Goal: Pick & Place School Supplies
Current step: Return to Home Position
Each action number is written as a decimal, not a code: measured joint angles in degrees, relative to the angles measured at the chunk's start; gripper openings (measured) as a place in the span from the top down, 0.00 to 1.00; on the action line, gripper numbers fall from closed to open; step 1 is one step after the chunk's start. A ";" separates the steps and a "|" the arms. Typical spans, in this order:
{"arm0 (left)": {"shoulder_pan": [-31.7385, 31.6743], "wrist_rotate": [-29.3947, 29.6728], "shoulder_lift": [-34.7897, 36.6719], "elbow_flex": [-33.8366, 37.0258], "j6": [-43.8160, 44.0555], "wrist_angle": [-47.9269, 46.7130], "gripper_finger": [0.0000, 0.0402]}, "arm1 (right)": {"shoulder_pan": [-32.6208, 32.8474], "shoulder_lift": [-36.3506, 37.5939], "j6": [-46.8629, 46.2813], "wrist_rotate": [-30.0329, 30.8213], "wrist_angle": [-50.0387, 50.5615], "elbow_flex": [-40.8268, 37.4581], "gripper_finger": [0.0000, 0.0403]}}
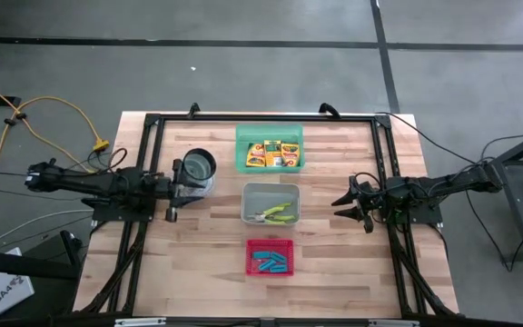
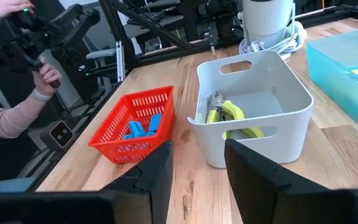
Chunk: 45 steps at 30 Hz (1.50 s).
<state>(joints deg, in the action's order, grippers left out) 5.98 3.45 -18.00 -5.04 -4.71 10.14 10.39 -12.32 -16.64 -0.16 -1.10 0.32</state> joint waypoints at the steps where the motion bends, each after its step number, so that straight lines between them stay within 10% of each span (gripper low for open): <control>1: -0.02 -0.04 0.67 0.65 -0.02 0.61 0.67 | -0.02 0.00 0.00 0.02 0.00 0.00 0.66; 45: -1.31 2.60 5.61 4.59 9.35 -8.99 0.67 | 0.00 -0.02 -0.02 0.01 -0.35 0.01 0.66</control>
<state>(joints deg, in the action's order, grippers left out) 4.67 6.05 -12.38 -0.45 4.63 1.15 10.39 -12.34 -16.67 -0.16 -1.45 0.32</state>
